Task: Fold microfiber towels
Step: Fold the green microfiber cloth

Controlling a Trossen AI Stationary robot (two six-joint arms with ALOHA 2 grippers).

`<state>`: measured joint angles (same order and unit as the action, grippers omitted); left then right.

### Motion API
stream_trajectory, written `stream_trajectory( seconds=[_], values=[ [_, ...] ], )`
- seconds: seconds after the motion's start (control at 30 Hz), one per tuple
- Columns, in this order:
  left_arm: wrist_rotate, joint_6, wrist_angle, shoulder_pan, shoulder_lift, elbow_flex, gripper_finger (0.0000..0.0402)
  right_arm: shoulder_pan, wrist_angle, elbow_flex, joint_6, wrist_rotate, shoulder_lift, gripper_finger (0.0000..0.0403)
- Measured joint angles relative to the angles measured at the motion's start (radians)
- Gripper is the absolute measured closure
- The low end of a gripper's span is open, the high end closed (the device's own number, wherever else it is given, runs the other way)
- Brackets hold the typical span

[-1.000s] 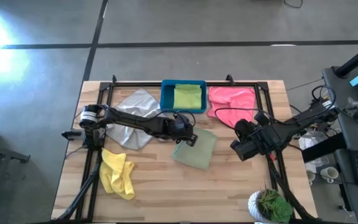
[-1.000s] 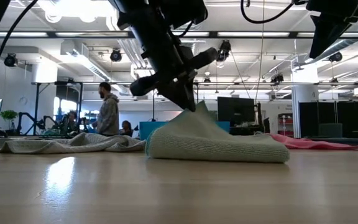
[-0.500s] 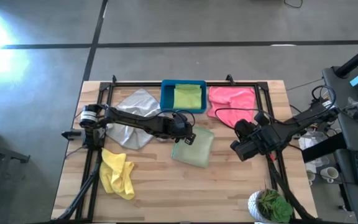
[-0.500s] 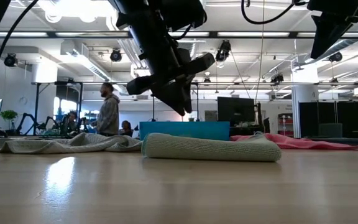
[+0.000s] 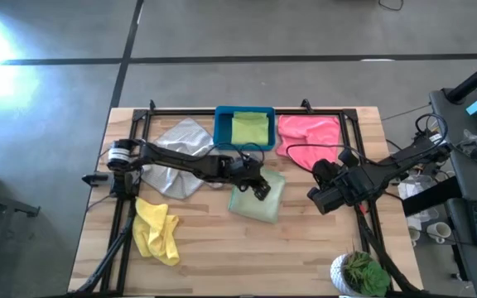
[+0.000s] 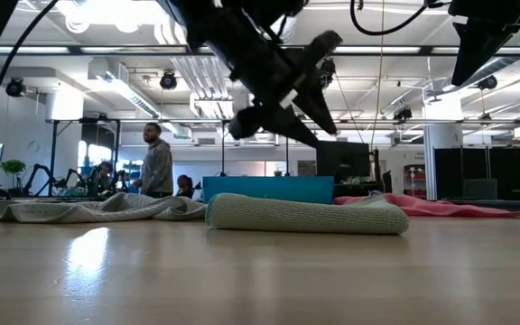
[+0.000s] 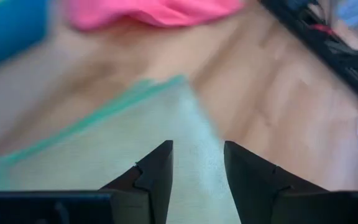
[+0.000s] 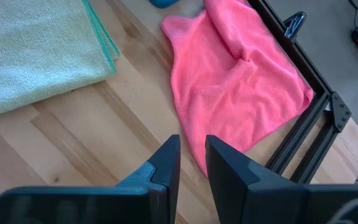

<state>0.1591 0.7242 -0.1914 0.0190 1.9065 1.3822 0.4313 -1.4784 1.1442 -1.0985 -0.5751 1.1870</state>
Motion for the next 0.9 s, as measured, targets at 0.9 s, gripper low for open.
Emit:
stream_trajectory(
  seconds=[0.9],
  values=[
    [-0.138,0.003,0.057,0.102,0.073,-0.068,0.0396,-0.003,0.088,0.023,-0.099,0.000,0.000,0.0335]
  ],
)
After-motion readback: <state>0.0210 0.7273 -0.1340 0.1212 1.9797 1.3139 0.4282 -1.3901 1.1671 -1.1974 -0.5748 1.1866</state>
